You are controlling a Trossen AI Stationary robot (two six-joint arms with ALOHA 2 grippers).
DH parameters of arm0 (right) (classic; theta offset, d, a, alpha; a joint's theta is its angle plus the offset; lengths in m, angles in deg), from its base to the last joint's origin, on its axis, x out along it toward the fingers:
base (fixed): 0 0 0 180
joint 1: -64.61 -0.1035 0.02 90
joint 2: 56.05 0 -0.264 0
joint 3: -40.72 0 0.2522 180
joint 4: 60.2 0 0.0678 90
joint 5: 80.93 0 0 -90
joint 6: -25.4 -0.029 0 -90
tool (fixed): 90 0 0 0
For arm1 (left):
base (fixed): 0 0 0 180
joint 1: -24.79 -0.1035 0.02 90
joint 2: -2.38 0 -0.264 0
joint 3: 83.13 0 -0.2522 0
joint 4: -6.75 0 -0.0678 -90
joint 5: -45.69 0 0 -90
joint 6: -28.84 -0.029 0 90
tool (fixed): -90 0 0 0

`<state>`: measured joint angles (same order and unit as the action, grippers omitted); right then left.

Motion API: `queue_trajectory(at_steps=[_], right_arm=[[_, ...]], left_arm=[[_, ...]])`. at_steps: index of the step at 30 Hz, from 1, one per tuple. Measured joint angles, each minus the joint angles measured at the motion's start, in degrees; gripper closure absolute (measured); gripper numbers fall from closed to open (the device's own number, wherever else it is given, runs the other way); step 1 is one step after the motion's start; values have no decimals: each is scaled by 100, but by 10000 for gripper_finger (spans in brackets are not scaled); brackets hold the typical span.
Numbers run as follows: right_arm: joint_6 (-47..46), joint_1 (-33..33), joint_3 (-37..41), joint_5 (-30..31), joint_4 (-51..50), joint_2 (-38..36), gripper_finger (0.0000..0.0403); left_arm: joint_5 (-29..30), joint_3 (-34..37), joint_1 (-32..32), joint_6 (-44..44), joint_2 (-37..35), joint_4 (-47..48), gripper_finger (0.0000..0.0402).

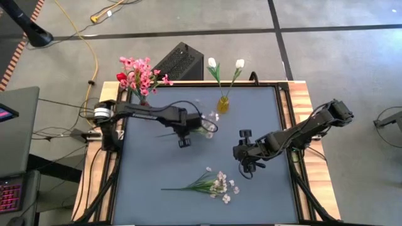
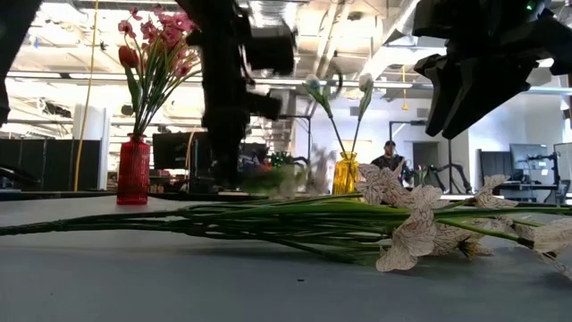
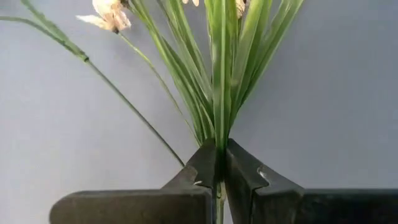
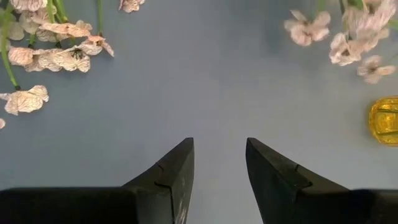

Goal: Sort flowers into vase by color
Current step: Put the top white flowers into the yellow vase

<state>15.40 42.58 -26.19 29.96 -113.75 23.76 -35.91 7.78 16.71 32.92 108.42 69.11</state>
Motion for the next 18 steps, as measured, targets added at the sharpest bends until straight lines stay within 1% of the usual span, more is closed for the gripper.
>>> queue_trajectory(at_steps=[5, 8, 15, 18], right_arm=[[0, -10, 0, -9, -7, 0, 233], [-1, -10, 0, -20, -33, 0, 233], [-4, -10, 0, -28, -52, 0, 233], [-50, -10, 0, -44, -5, 0, 233]], left_arm=[[-22, 0, 504, 268, -619, 135, 399], [-124, 0, 799, 280, -1062, 200, 399], [-209, 0, 1507, 11, -2005, 156, 399], [-187, 0, 1767, -38, -2360, -21, 399]])
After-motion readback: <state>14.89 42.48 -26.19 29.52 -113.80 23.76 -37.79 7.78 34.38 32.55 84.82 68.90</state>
